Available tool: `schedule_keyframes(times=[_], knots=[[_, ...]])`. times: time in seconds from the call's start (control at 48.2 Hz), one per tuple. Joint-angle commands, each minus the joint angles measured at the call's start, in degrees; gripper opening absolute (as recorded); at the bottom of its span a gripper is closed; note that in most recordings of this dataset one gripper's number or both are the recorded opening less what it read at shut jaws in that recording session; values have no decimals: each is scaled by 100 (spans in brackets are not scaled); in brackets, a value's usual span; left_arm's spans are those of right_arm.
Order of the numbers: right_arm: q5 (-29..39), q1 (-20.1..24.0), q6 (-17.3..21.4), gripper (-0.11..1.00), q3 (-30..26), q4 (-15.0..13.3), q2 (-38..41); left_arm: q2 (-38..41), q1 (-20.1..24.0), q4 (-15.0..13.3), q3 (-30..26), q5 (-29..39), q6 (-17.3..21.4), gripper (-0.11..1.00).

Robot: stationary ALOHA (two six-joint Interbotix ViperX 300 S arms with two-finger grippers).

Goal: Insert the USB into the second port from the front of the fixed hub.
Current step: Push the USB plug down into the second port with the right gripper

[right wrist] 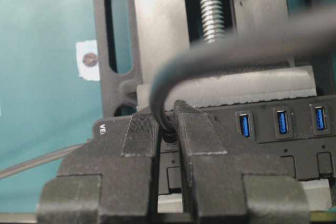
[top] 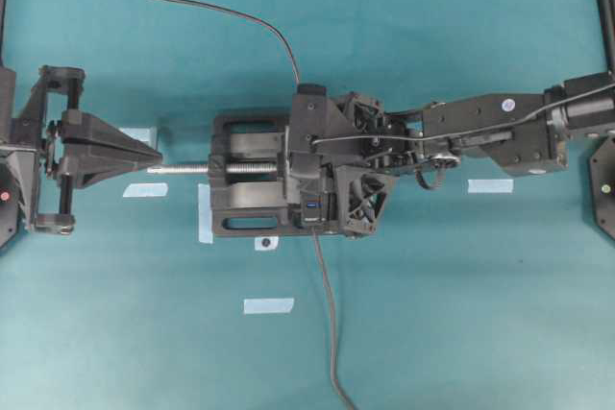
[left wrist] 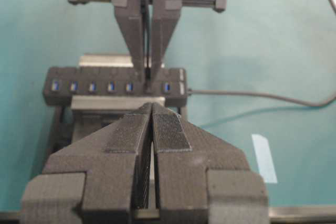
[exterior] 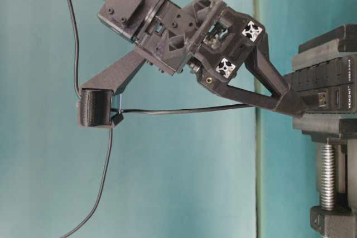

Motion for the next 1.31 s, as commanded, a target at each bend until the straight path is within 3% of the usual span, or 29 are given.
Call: schedule_keyframes(times=[0.0,1.1,1.286], knots=[[114,18,18,7,-35,0,-26,9,-9,0,-62,-53,-9,0],[185,132,0,8,-62,0,149,9,-9,0,-44,-62,-9,0],[158,79,9,16,-62,26,44,0,-9,9,-35,-53,-9,0]])
